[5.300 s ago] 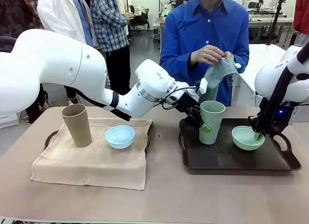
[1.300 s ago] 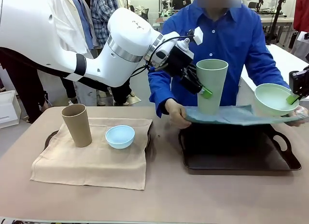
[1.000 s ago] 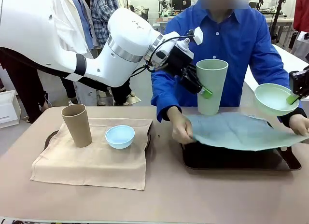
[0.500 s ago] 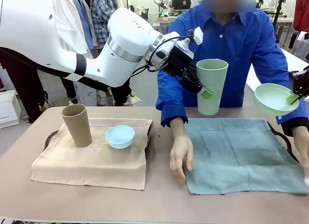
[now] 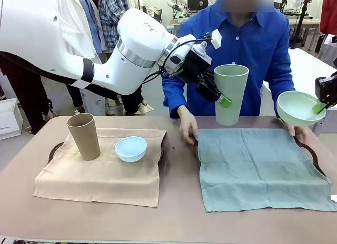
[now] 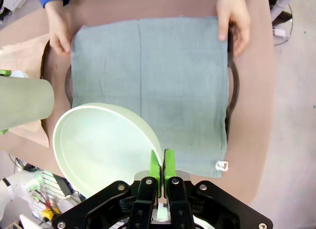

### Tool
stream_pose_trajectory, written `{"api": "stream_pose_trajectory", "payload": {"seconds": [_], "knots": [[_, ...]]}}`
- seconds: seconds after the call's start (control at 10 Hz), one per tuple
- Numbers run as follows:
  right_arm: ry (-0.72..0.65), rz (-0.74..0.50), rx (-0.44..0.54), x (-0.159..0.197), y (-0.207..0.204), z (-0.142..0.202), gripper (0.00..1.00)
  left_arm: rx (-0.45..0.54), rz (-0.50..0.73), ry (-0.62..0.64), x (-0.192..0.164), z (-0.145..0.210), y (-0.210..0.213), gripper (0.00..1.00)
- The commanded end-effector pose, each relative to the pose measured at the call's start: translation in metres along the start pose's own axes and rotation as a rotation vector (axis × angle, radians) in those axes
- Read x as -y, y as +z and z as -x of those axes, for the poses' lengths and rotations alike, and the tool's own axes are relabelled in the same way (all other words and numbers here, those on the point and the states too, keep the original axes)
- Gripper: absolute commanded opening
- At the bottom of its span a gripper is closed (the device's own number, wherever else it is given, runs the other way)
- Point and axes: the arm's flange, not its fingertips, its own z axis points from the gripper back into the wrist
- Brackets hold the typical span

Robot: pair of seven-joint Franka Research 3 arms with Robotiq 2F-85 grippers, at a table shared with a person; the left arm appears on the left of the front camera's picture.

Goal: Set up a tray with a mat and arrange the tableware.
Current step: Place the Picnic Bowl and Reusable plastic cup back onto the Handle tray in front of the human's position.

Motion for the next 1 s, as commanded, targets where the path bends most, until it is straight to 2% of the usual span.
{"api": "stream_pose_trajectory", "payload": {"seconds": [0.0,0.9], "knots": [[0.001,0.0,0.003,-0.0004,0.0018,-0.0005,0.0,0.012,0.006,-0.002,-0.0001,-0.0014,0.0017,0.0],[0.001,0.0,0.003,-0.0004,0.0018,-0.0005,0.0,0.012,0.006,-0.002,-0.0001,-0.0014,0.0017,0.0]]}}
